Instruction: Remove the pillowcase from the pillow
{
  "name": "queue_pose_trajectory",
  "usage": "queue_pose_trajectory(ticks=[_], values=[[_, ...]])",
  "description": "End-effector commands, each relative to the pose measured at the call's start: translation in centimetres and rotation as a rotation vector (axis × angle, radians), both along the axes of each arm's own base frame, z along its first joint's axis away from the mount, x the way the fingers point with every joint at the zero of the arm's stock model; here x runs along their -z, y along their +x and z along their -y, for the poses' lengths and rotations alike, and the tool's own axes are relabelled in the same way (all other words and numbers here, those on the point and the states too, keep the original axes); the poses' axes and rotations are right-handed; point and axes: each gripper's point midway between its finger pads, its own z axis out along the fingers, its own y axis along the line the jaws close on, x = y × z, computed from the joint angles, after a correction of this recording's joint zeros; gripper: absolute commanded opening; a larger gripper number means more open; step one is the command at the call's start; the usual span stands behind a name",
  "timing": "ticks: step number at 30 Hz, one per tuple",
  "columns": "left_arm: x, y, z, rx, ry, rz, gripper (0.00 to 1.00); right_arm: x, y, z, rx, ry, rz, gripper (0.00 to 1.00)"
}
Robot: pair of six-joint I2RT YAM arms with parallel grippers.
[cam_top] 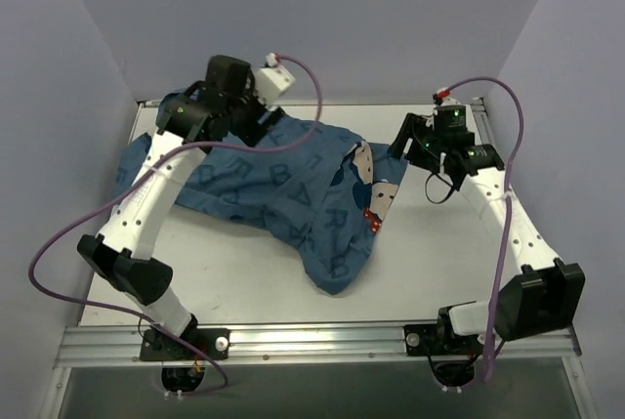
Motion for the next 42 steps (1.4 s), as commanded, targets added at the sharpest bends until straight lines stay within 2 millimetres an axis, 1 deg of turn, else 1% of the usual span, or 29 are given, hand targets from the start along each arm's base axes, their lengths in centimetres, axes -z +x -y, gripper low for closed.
queue_pose_trajectory(ticks=[1, 2, 3, 5, 8, 9, 12, 13, 14, 16, 17, 19, 20, 22, 23, 24, 26, 27, 29, 30, 32, 33, 34, 36, 37, 39, 40, 41, 42], values=[[-0.4, -3.9, 5.7, 0.222, -0.014, -0.008, 0.86, 0.1, -1.9, -3.6, -0.093, 0.084, 0.018, 0.65], [0.0, -4.9, 7.0, 0.275, -0.028, -0.037, 0.87, -0.1, -2.0, -4.7, -0.12, 0.113, 0.028, 0.63], [0.4, -5.9, 8.8, 0.327, -0.032, -0.054, 0.87, -0.6, -1.5, -5.6, -0.123, 0.145, 0.051, 0.58], [1.3, -6.7, 10.3, 0.36, -0.04, -0.09, 0.87, -0.9, -1.1, -7.1, -0.146, 0.173, 0.059, 0.55], [3.3, -7.1, 13.1, 0.401, -0.032, -0.14, 0.87, -0.7, 0.4, -8.3, -0.145, 0.203, 0.055, 0.53], [4.2, -6.7, 14.0, 0.407, -0.026, -0.158, 0.87, 0.0, 1.1, -8.6, -0.14, 0.206, 0.044, 0.53], [5.2, -6.3, 16.9, 0.426, -0.038, -0.176, 0.87, 1.4, 2.1, -9.2, -0.145, 0.22, 0.014, 0.53], [5.3, -6.4, 17.6, 0.435, -0.044, -0.183, 0.87, 1.7, 2.4, -9.4, -0.147, 0.223, 0.007, 0.53], [6.2, -6.1, 18.1, 0.431, -0.047, -0.203, 0.87, 2.6, 2.6, -9.6, -0.15, 0.224, -0.014, 0.53], [6.7, -5.6, 18.5, 0.429, -0.043, -0.208, 0.87, 2.8, 3.4, -10.1, -0.159, 0.242, -0.001, 0.53], [7.4, -5.2, 18.8, 0.426, -0.032, -0.211, 0.87, 3.4, 3.7, -10.4, -0.159, 0.259, -0.014, 0.53], [8.3, -4.5, 18.8, 0.414, -0.01, -0.202, 0.87, 3.2, 4.6, -11.0, -0.185, 0.286, 0.013, 0.53], [9.4, -4.0, 19.0, 0.41, 0.008, -0.2, 0.86, 3.1, 4.9, -11.2, -0.186, 0.287, 0.017, 0.53], [10.5, -3.2, 18.6, 0.383, 0.041, -0.187, 0.75, 3.6, 5.3, -11.0, -0.179, 0.289, 0.009, 0.53], [11.5, -2.3, 18.0, 0.348, 0.076, -0.174, 0.55, 3.7, 5.4, -11.0, -0.175, 0.293, 0.008, 0.53], [11.9, -1.9, 17.7, 0.334, 0.088, -0.17, 0.4, 3.5, 5.6, -11.0, -0.173, 0.305, 0.019, 0.5], [11.7, -1.4, 17.2, 0.308, 0.066, -0.161, 0.16, 4.3, 5.8, -10.6, -0.155, 0.311, -0.002, 0.37], [11.7, -1.0, 16.6, 0.29, 0.051, -0.166, 0.02, 4.9, 5.7, -10.3, -0.145, 0.309, -0.027, 0.2], [11.0, -0.9, 16.2, 0.281, 0.011, -0.158, 0.02, 6.3, 5.7, -9.0, -0.106, 0.293, -0.067, 0.05], [11.8, -0.7, 15.3, 0.264, 0.016, -0.173, 0.02, 7.3, 5.2, -8.4, -0.097, 0.278, -0.086, 0.0], [11.8, 0.0, 14.7, 0.249, 0.001, -0.15, 0.02, 7.8, 4.5, -7.7, -0.086, 0.259, -0.09, 0.0], [12.7, 0.1, 14.1, 0.233, 0.009, -0.165, 0.02, 8.3, 4.2, -7.3, -0.08, 0.244, -0.098, 0.0], [12.8, 0.8, 13.3, 0.21, -0.007, -0.162, 0.02, 9.6, 3.1, -6.9, -0.082, 0.217, -0.139, 0.0], [13.0, 1.4, 12.1, 0.179, -0.019, -0.162, 0.02, 10.2, 2.1, -6.2, -0.078, 0.18, -0.163, 0.0], [13.3, 2.1, 10.9, 0.143, -0.028, -0.162, 0.02, 10.9, 1.7, -5.4, -0.06, 0.145, -0.175, 0.0], [12.9, 2.9, 9.4, 0.104, -0.043, -0.149, 0.02, 10.7, 0.9, -4.1, -0.029, 0.123, -0.179, 0.0], [12.8, 3.7, 8.0, 0.065, -0.055, -0.143, 0.02, 11.4, 0.1, -3.2, -0.005, 0.109, -0.193, 0.0], [12.6, 4.0, 7.3, 0.044, -0.064, -0.136, 0.02, 10.8, -0.4, -2.6, 0.011, 0.107, -0.178, 0.0], [12.4, 4.3, 6.6, 0.024, -0.072, -0.133, 0.02, 10.9, -0.8, -1.6, 0.04, 0.102, -0.183, 0.0]])
